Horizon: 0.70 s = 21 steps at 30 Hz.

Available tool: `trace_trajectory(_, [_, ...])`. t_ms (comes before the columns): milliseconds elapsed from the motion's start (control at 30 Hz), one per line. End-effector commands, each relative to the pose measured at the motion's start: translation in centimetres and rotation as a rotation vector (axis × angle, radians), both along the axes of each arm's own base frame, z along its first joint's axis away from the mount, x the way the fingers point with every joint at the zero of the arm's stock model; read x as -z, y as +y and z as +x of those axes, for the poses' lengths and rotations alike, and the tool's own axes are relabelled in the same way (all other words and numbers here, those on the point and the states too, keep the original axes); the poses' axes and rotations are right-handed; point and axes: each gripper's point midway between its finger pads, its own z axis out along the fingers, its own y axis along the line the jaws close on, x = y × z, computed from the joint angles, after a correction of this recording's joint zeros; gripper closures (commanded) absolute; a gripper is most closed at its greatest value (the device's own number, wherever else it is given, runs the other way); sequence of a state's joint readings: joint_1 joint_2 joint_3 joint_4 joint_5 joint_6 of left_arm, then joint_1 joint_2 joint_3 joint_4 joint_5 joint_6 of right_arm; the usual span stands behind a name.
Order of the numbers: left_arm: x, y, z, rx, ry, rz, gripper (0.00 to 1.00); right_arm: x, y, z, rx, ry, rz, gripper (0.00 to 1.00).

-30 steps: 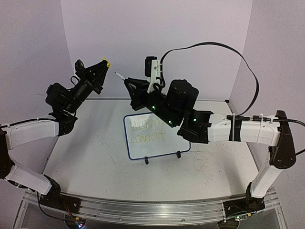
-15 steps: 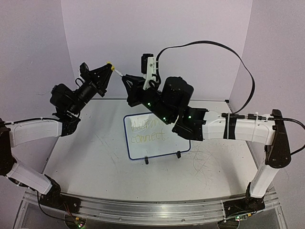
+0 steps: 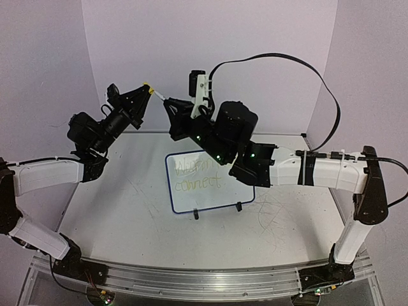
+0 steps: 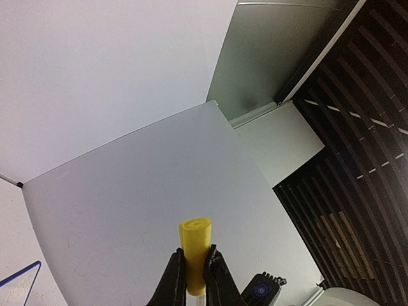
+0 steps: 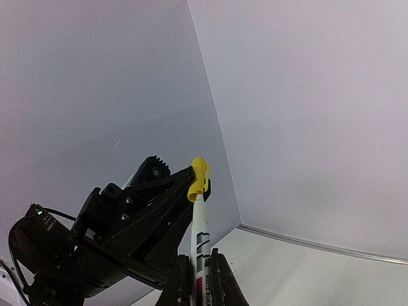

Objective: Write a sentence on the whiteboard
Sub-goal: Insert the whiteboard marker without the cap into the pen cap.

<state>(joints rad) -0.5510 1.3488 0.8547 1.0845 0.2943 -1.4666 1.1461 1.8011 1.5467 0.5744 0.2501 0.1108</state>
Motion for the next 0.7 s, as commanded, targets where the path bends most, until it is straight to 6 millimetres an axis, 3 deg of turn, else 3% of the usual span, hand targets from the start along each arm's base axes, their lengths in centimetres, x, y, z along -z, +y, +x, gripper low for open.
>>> trace_trajectory(0, [-2.40,0.26,-1.42,0.022,-0.086,-0.044,1.00,-1.47,0.16,-0.09,0.003,-0.008,0.044,1.00])
trace_trajectory(667, [-2.29,0.24,-1.36,0.026,-0.087,-0.057,1.00,-1.36,0.57,-0.81,-0.003,-0.018,0.041,1.00])
